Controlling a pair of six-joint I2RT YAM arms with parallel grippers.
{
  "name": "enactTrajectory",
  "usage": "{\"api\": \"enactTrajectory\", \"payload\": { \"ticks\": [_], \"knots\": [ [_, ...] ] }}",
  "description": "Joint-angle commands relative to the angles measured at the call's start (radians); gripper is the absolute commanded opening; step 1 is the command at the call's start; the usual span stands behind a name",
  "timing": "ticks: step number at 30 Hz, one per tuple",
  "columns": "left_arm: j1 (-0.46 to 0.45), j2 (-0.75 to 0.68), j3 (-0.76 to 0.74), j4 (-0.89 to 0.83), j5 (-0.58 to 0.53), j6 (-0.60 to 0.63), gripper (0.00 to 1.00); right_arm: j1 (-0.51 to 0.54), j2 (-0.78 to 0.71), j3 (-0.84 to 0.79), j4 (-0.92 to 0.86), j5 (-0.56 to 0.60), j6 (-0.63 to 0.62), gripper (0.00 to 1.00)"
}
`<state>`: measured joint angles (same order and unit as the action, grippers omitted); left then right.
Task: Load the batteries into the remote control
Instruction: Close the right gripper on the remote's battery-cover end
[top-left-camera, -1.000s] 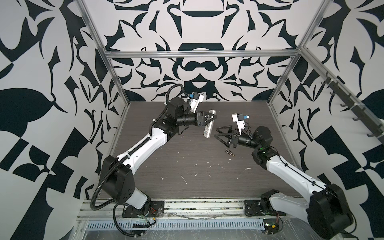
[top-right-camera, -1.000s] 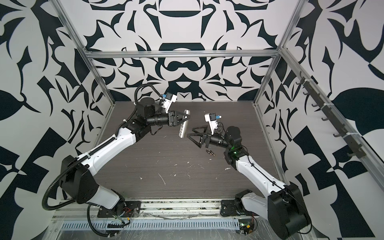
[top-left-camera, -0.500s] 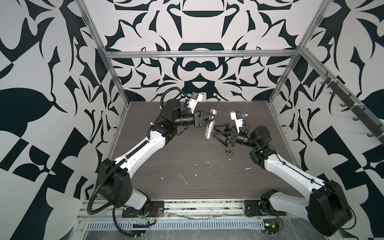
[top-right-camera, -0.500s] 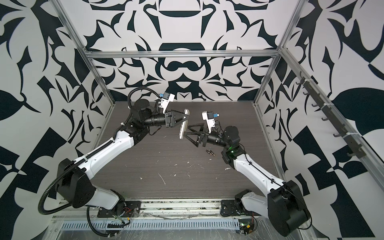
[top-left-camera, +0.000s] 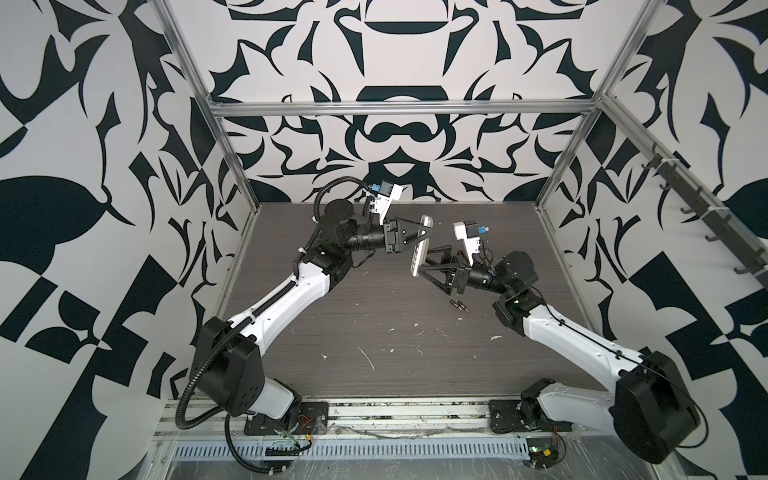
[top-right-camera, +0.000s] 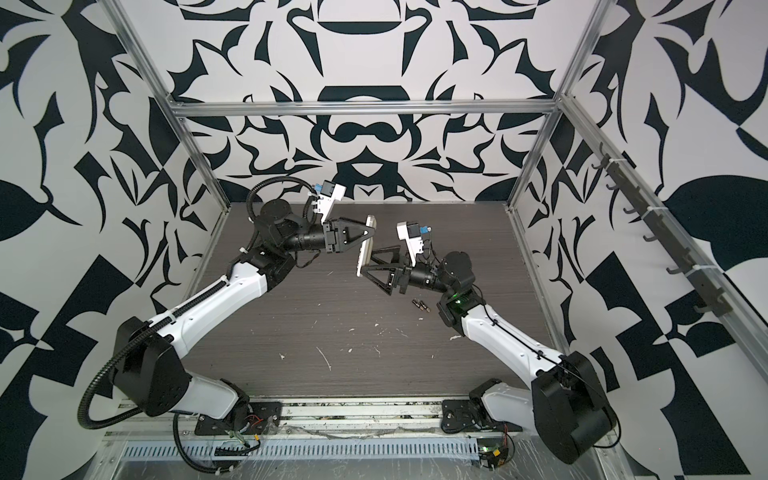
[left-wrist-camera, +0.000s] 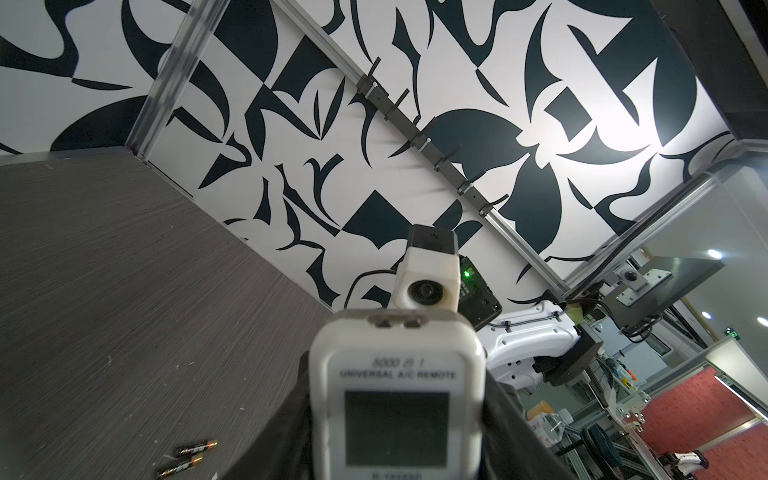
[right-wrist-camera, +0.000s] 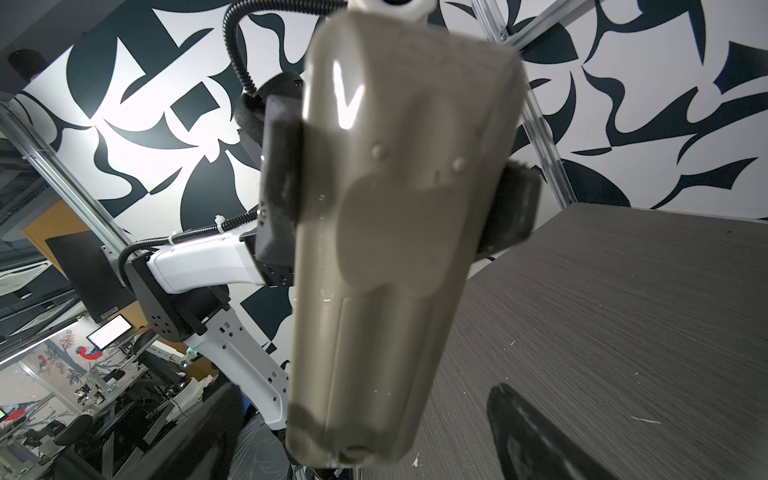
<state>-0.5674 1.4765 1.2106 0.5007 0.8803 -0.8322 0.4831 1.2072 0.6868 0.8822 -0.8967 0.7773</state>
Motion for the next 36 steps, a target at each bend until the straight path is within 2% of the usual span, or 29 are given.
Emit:
{"api": "enactTrajectory", "payload": {
  "ticks": [1, 10, 17, 26, 36],
  "knots": [
    [0.006, -0.025, -0.008, 0.071, 0.021, -0.029, 0.37, 0.012, 0.001, 0.042, 0.087, -0.012, 0.012, 0.95],
    [0.006, -0.026, -0.008, 0.083, 0.022, -0.038, 0.37, 0.034, 0.013, 0.045, 0.109, -0.016, 0.017, 0.91],
    [0.008, -0.023, -0.008, 0.095, 0.024, -0.051, 0.37, 0.043, 0.017, 0.048, 0.118, -0.022, 0.020, 0.80],
    [0.014, -0.019, -0.001, 0.102, 0.026, -0.067, 0.37, 0.046, 0.018, 0.049, 0.138, -0.025, 0.028, 0.72],
    [0.017, -0.004, 0.011, 0.121, 0.028, -0.092, 0.36, 0.046, 0.015, 0.051, 0.150, -0.030, 0.033, 0.70]
  ]
}}
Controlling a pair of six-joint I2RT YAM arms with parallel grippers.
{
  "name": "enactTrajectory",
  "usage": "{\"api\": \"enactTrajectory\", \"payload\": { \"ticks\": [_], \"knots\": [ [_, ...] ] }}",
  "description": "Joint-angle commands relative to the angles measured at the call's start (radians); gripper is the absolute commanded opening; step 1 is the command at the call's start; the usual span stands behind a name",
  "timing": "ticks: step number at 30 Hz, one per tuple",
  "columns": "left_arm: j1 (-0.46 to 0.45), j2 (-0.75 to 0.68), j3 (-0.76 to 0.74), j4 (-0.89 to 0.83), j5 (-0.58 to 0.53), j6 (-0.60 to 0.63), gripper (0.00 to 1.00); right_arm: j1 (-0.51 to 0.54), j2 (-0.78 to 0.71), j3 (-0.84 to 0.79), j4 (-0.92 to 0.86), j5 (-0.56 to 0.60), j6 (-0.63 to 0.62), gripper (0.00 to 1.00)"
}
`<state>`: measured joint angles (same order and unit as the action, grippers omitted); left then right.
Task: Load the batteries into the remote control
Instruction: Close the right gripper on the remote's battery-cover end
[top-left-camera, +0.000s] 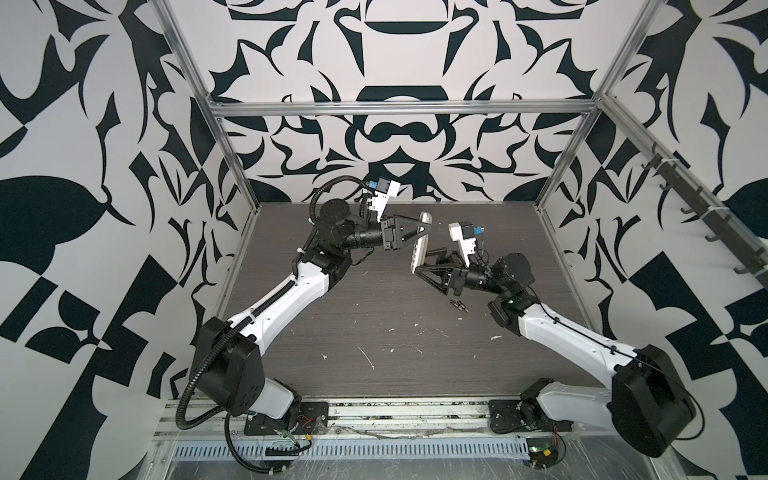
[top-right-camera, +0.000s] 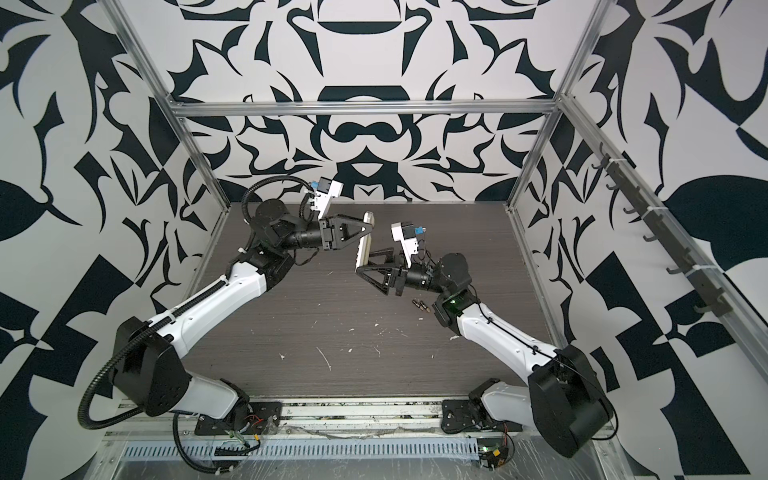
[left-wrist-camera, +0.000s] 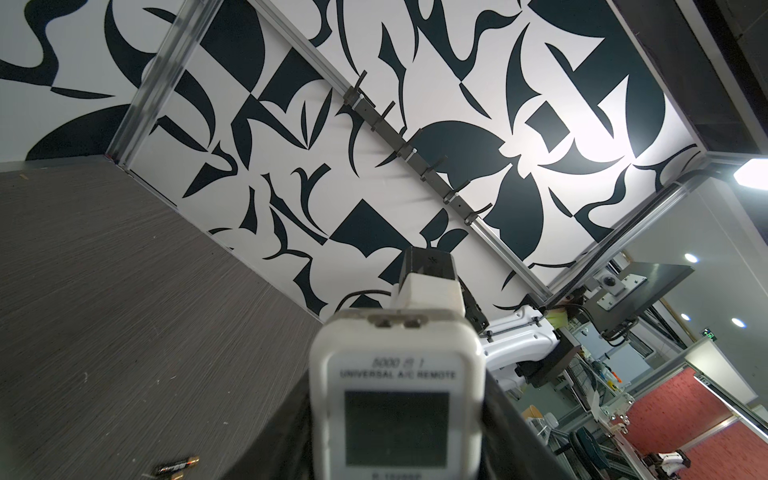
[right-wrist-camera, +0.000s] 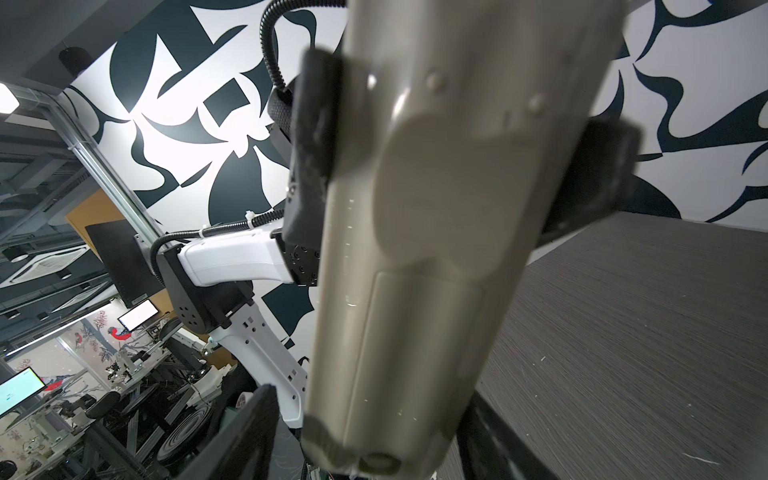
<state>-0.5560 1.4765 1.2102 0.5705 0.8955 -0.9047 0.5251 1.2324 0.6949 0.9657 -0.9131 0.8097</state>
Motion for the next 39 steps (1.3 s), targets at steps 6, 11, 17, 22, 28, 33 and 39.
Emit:
{"api": "enactTrajectory", "payload": {
  "ticks": [6, 11, 17, 22, 28, 33, 39],
  "knots": [
    [0.005, 0.003, 0.011, 0.070, 0.014, -0.035, 0.36, 0.005, -0.007, 0.038, 0.080, -0.006, 0.003, 0.66],
    [0.005, 0.008, 0.009, 0.072, 0.014, -0.038, 0.36, 0.005, -0.005, 0.037, 0.086, 0.009, 0.005, 0.71],
    [0.005, 0.012, 0.003, 0.074, 0.011, -0.036, 0.36, 0.005, 0.003, 0.038, 0.087, 0.028, 0.008, 0.71],
    [0.005, 0.013, 0.000, 0.074, 0.010, -0.038, 0.36, 0.005, 0.018, 0.040, 0.079, 0.039, 0.010, 0.70],
    [0.005, 0.013, -0.009, 0.077, 0.009, -0.038, 0.36, 0.004, 0.030, 0.044, 0.086, 0.048, 0.016, 0.70],
    [0.006, 0.018, -0.012, 0.070, 0.005, -0.033, 0.36, 0.004, 0.037, 0.045, 0.095, 0.050, 0.022, 0.67],
    [0.005, 0.022, -0.024, 0.064, -0.002, -0.022, 0.36, 0.005, 0.055, 0.045, 0.114, 0.049, 0.041, 0.58]
  ]
}}
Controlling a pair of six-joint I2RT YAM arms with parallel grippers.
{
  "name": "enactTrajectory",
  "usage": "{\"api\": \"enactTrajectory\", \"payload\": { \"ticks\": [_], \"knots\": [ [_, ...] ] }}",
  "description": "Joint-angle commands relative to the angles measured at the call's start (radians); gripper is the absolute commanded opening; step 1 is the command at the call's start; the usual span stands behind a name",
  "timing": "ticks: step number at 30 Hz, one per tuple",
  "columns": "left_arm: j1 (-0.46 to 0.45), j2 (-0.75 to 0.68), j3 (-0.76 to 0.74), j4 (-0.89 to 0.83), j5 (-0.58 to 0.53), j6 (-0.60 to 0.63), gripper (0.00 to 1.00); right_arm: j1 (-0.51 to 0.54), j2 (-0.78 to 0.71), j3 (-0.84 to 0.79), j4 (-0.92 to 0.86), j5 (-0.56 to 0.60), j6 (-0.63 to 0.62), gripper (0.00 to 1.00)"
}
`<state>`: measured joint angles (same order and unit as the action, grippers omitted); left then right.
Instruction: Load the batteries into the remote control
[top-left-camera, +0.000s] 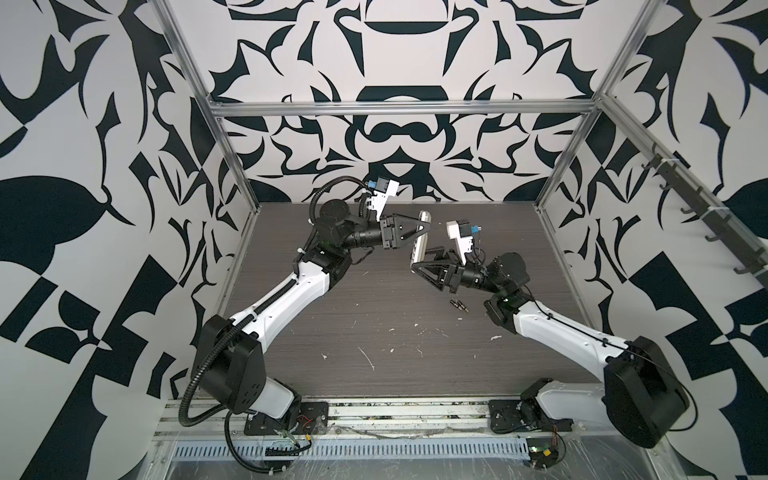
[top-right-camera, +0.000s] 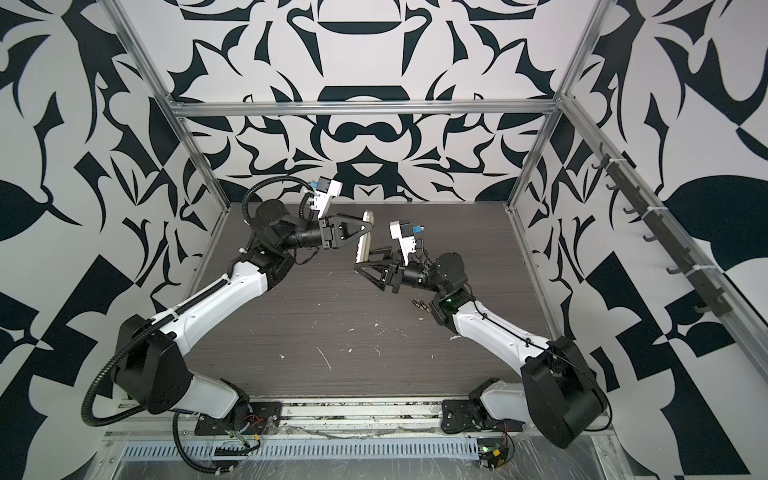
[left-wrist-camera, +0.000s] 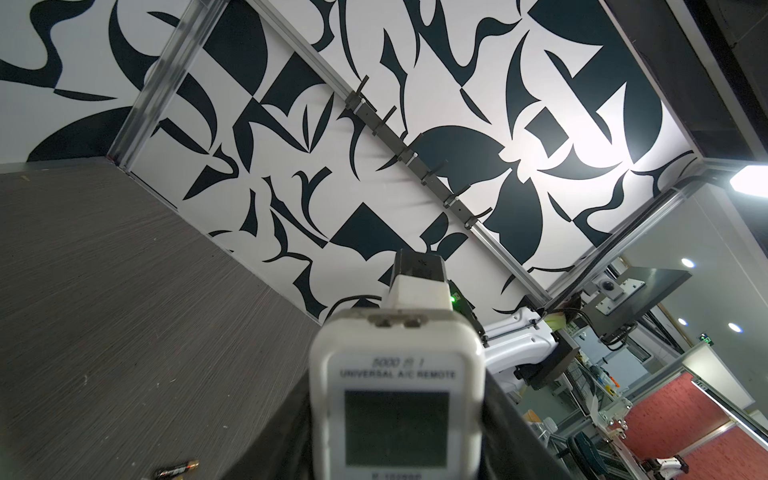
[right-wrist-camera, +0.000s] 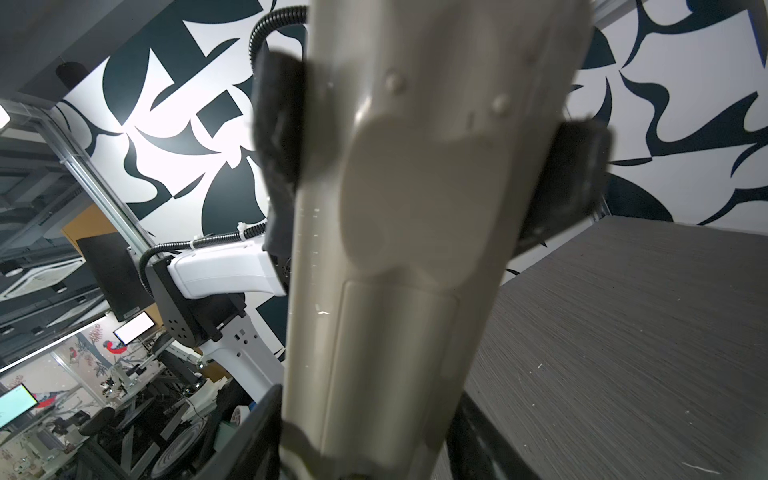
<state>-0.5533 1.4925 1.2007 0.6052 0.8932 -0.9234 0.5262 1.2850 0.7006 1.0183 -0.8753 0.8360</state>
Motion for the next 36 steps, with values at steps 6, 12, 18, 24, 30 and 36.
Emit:
{"api": "enactTrajectory", "payload": {
  "ticks": [6, 12, 18, 24, 30, 36],
  "knots": [
    [0.003, 0.002, -0.023, 0.002, -0.008, 0.019, 0.36, 0.003, 0.006, 0.033, 0.066, 0.017, 0.015, 0.37],
    [0.003, -0.009, -0.024, -0.054, -0.026, 0.057, 0.45, 0.004, 0.003, 0.023, 0.071, 0.029, 0.011, 0.18],
    [0.003, -0.020, -0.024, -0.126, -0.065, 0.109, 0.70, 0.004, 0.000, 0.022, 0.041, 0.045, -0.005, 0.04],
    [0.003, -0.045, -0.024, -0.238, -0.142, 0.198, 0.97, 0.004, -0.008, 0.042, -0.145, 0.100, -0.092, 0.00],
    [0.003, -0.082, -0.032, -0.301, -0.203, 0.253, 0.99, 0.003, -0.026, 0.061, -0.361, 0.208, -0.204, 0.00],
    [0.002, -0.125, -0.025, -0.401, -0.303, 0.328, 0.99, 0.011, -0.076, 0.053, -0.468, 0.298, -0.296, 0.00]
  ]
}}
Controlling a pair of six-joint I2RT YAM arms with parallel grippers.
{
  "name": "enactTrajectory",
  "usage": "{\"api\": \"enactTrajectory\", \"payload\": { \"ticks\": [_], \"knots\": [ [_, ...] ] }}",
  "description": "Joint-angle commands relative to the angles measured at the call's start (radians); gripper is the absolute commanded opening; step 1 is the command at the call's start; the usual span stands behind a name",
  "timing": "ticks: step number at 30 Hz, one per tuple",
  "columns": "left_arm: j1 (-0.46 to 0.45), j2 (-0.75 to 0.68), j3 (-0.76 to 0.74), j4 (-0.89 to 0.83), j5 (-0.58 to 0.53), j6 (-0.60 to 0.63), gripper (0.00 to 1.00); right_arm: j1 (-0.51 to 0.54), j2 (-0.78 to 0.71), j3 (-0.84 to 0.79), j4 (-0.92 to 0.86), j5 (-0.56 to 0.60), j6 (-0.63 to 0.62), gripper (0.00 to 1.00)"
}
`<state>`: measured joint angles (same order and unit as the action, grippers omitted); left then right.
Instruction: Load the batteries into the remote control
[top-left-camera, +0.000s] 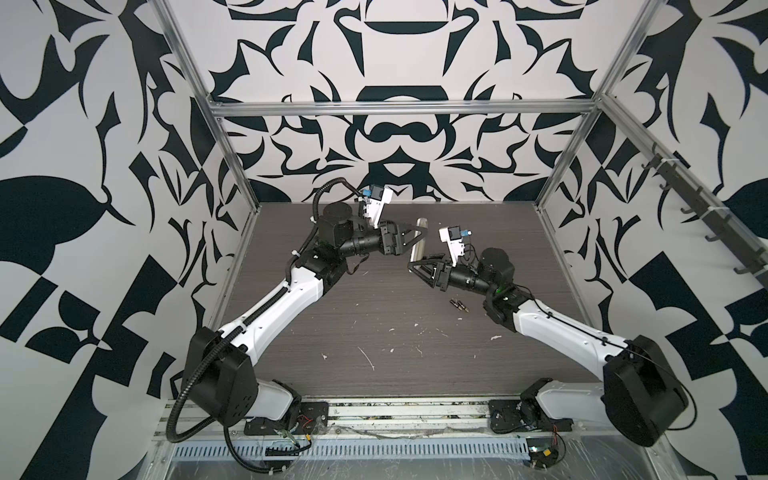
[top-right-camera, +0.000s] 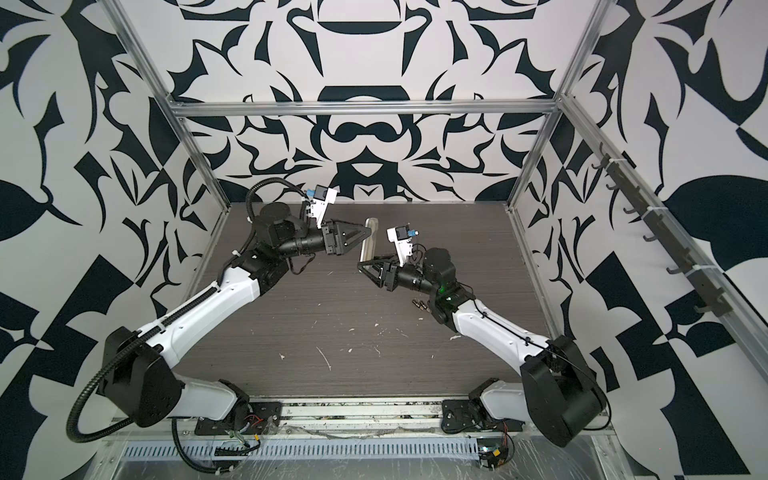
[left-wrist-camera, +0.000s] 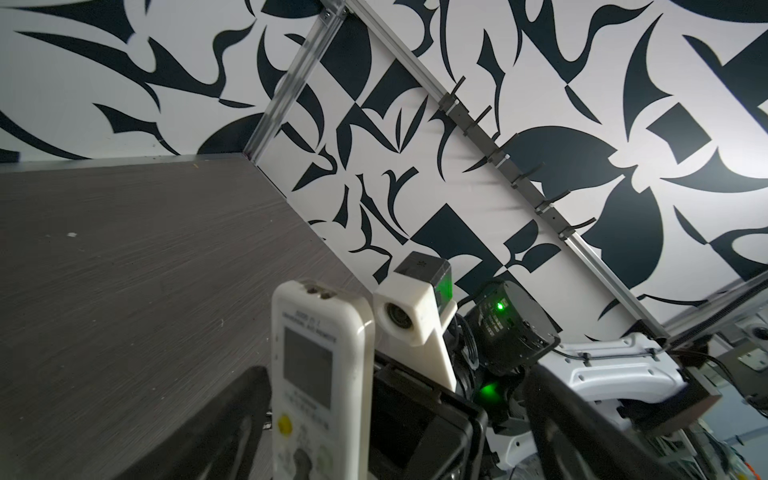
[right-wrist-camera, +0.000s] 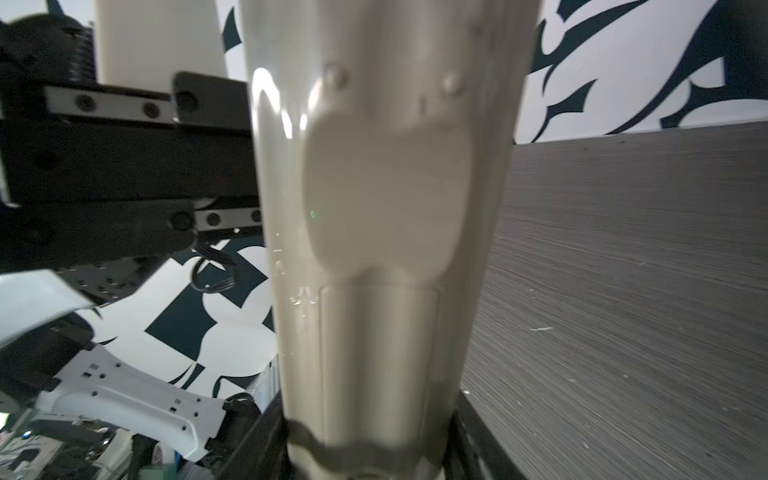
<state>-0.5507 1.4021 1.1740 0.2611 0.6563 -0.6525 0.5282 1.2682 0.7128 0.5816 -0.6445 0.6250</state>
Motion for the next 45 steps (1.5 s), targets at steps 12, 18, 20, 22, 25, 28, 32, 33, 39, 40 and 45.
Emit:
{"api": "enactTrajectory", "payload": {
  "ticks": [12, 18, 20, 22, 25, 28, 32, 33, 39, 40, 45],
  "knots": [
    [-0.059, -0.063, 0.033, -0.176, -0.219, 0.174, 0.88, 0.072, -0.138, 0.047, -0.243, 0.291, -0.241, 0.00],
    [-0.100, -0.048, 0.056, -0.222, -0.274, 0.220, 0.84, 0.087, -0.133, 0.059, -0.277, 0.342, -0.259, 0.00],
    [-0.113, -0.038, 0.062, -0.223, -0.290, 0.223, 0.80, 0.093, -0.134, 0.059, -0.284, 0.355, -0.264, 0.00],
    [-0.126, -0.025, 0.074, -0.226, -0.317, 0.232, 0.77, 0.098, -0.135, 0.065, -0.295, 0.371, -0.268, 0.00],
    [-0.145, -0.002, 0.101, -0.260, -0.362, 0.260, 0.75, 0.102, -0.133, 0.070, -0.311, 0.388, -0.269, 0.00],
    [-0.155, 0.019, 0.112, -0.258, -0.384, 0.266, 0.73, 0.105, -0.134, 0.068, -0.313, 0.400, -0.269, 0.00],
    [-0.161, 0.038, 0.123, -0.257, -0.395, 0.263, 0.70, 0.110, -0.139, 0.063, -0.313, 0.417, -0.269, 0.00],
    [-0.161, 0.043, 0.126, -0.257, -0.398, 0.263, 0.70, 0.111, -0.137, 0.063, -0.313, 0.418, -0.267, 0.00],
    [-0.161, 0.067, 0.149, -0.259, -0.412, 0.252, 0.64, 0.116, -0.126, 0.061, -0.302, 0.425, -0.257, 0.00],
    [-0.161, 0.071, 0.151, -0.258, -0.412, 0.251, 0.64, 0.115, -0.126, 0.060, -0.301, 0.427, -0.255, 0.00],
    [-0.164, 0.091, 0.152, -0.248, -0.408, 0.242, 0.62, 0.117, -0.121, 0.065, -0.311, 0.452, -0.249, 0.00]
  ]
}}
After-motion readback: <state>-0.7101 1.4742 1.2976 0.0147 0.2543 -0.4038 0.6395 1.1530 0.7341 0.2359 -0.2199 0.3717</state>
